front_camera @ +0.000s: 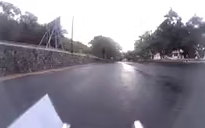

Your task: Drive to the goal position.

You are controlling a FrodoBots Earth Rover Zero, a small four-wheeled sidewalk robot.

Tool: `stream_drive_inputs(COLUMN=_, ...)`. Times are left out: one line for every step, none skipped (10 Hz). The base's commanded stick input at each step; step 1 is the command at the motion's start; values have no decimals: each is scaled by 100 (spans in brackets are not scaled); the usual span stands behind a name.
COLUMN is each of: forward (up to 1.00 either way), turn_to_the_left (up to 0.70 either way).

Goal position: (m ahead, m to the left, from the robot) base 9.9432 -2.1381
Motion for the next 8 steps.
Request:
stream_drive_inputs(forward=50, turn_to_the_left=0)
stream_drive_inputs(forward=50, turn_to_the_left=0)
stream_drive_inputs(forward=50, turn_to_the_left=-47)
stream_drive_inputs(forward=50, turn_to_the_left=-50)
stream_drive_inputs(forward=50, turn_to_the_left=-50)
stream_drive_inputs(forward=50, turn_to_the_left=-38)
stream_drive_inputs(forward=50, turn_to_the_left=-16)
stream_drive_inputs(forward=50, turn_to_the_left=0)
